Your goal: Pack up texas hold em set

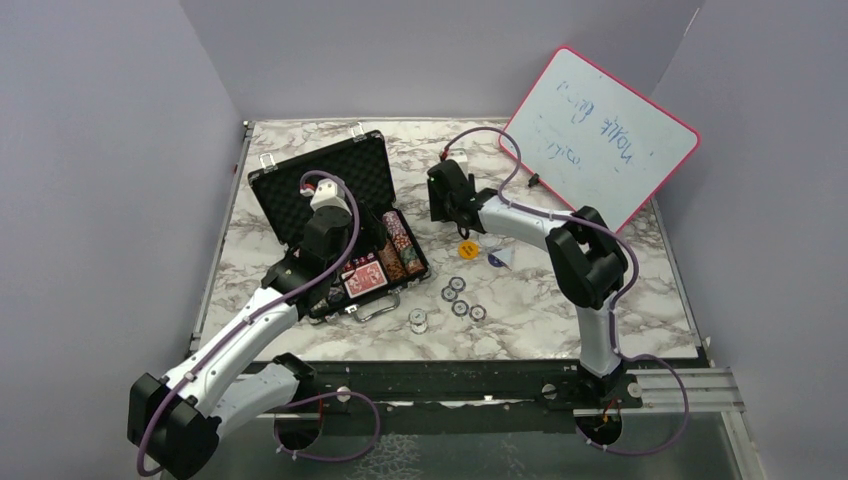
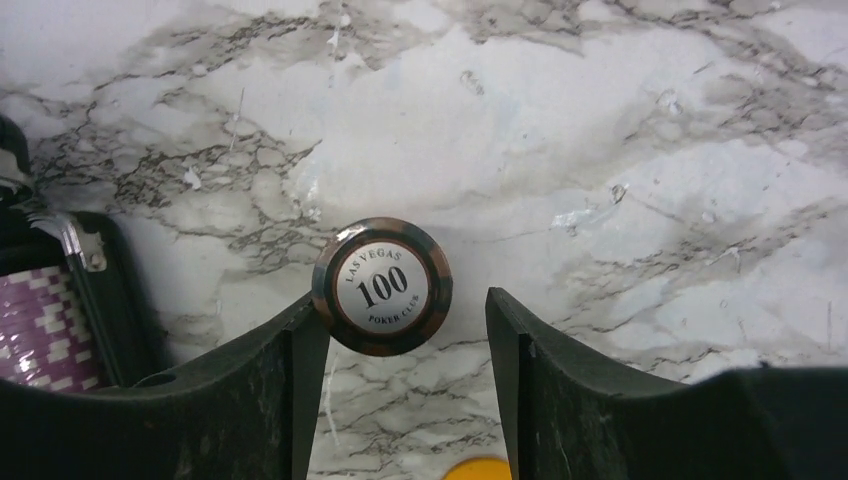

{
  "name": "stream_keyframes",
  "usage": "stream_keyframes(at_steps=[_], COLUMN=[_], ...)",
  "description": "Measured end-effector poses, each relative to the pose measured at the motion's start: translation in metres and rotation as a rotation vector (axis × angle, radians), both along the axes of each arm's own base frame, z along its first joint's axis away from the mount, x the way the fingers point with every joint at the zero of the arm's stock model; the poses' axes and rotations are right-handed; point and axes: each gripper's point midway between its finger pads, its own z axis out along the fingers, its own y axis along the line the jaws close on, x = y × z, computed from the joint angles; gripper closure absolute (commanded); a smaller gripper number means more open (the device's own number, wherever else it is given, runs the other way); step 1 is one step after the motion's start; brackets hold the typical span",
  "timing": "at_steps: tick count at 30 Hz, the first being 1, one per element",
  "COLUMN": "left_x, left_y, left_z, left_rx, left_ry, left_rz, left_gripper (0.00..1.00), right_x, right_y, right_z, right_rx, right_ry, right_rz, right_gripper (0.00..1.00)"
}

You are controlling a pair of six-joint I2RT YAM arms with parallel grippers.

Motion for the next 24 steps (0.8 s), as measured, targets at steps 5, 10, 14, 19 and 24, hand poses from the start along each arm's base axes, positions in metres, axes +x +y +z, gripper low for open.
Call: stream_keyframes(at_steps=[5,10,14,19,24], left_x=[0.004,0.008,0.012,0.011,0.008], left_y=[-0.006,-0.010,-0.014,-0.025,-0.034], left_z=[-0.007,-0.008,-0.005,0.002,-0.001], left_rx=[-0.006,-0.003,0.011,0.041,0.119], left_ry=[0.018,0.008,-0.018,-0.071,-0.103], left_rz=[-0.010,-0.026,-0.054,-0.155,-0.284], left_gripper=[0.33,0.32,0.31,0.20,0.07], right_x=[0.011,0.015,0.013,-0.015,-0.057], right_y=[0.000,0.004,0.010,0.008,0.012], right_z=[0.001,0.002,0.002,0.012,0.064], right_rx=[0.001,0.000,0.005,0.042,0.163], right_ry=[-0.018,-0.034,-0.039,0.007,0.017], right_rz=[0.032,0.096,0.151,0.225,0.354], right_gripper=[0.57,0.70,0.73,0.73,0.73])
